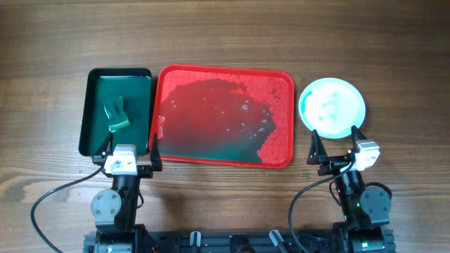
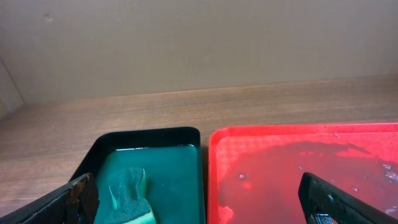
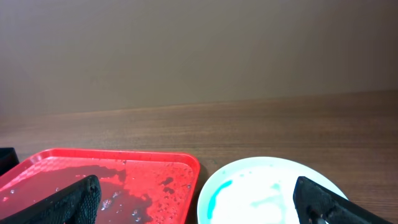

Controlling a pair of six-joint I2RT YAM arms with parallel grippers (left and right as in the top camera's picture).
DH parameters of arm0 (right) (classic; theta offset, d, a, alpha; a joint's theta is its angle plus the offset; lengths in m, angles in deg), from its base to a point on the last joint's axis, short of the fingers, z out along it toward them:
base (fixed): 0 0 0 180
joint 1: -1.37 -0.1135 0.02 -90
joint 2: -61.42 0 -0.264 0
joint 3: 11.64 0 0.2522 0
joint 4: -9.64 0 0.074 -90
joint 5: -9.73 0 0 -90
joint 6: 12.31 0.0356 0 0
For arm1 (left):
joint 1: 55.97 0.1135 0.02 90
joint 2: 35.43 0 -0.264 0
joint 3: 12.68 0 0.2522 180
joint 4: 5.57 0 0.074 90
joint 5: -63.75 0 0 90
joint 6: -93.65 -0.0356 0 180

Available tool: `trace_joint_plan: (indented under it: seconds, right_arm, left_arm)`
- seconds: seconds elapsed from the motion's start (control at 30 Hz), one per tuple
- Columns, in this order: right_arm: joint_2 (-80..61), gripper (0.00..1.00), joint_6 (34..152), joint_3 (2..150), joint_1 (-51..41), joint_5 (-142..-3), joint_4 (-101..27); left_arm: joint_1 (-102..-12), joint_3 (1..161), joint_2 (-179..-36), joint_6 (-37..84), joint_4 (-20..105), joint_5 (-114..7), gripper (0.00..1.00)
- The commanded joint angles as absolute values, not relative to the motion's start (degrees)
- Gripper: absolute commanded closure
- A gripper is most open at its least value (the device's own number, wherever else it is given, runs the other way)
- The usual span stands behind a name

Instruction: Clean dirty plates on tray and stack at the side

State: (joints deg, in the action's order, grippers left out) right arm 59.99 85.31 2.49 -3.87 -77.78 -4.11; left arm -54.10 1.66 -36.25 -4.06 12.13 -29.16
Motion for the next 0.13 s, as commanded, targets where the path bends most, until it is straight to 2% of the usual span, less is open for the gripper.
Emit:
trace_joint_plan:
  seconds: [0.0, 0.1]
  right_arm:
    - [60.2, 0.0, 85.3, 2.4, -4.2, -78.5, -3.9]
    - [60.2, 0.0, 85.3, 2.4, -4.2, -78.5, -3.9]
  left_arm:
    - [-54.3, 1.4, -35.7, -5.0, 12.5, -28.8, 0.0]
    - [-54.3, 1.4, -35.7, -5.0, 12.5, -28.8, 0.0]
